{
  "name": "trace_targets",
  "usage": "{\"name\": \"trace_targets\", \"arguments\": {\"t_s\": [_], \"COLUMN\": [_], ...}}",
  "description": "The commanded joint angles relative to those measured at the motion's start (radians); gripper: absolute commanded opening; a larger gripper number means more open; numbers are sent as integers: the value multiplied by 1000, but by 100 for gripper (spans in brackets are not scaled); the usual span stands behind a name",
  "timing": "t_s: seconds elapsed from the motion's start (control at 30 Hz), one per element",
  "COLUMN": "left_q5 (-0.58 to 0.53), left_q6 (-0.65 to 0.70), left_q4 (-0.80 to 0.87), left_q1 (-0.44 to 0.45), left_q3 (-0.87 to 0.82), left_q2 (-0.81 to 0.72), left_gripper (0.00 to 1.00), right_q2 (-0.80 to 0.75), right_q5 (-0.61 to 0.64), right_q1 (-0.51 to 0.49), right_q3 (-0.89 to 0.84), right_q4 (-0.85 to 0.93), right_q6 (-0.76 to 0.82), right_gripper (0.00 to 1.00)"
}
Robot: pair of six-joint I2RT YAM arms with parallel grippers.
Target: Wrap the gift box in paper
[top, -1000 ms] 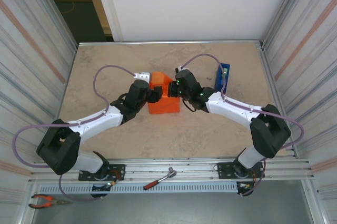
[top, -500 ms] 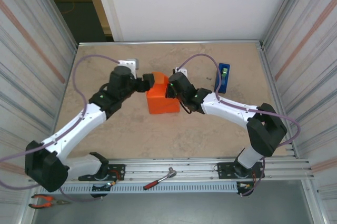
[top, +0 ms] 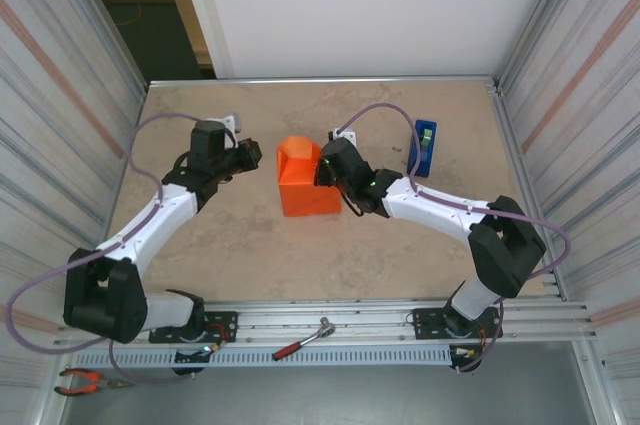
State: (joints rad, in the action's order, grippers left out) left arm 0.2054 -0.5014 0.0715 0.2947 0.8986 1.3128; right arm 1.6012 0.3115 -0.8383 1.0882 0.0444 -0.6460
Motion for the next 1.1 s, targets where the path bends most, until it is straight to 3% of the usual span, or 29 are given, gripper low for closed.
{"name": "trace_targets", "arguments": {"t_s": [0.0,0.33,1.07], "left_q5": [78,72,-52], "left_q6": [-3,6,75], "left_q4": [-67,-85,-13], "left_q1": [11,107,267], "left_q3": [-4,-27,-12], "left_q2": [21,23,36], "left_gripper": [0,0,0], "right_q2": [88,79,70], "right_q5": [-147,-155,-171], "right_q1": [-22,-18,-12], "right_q3": [-78,-88,-105], "right_q4": [178,167,155], "right_q6": [-47,-48,-58], "right_gripper": [0,0,0]}}
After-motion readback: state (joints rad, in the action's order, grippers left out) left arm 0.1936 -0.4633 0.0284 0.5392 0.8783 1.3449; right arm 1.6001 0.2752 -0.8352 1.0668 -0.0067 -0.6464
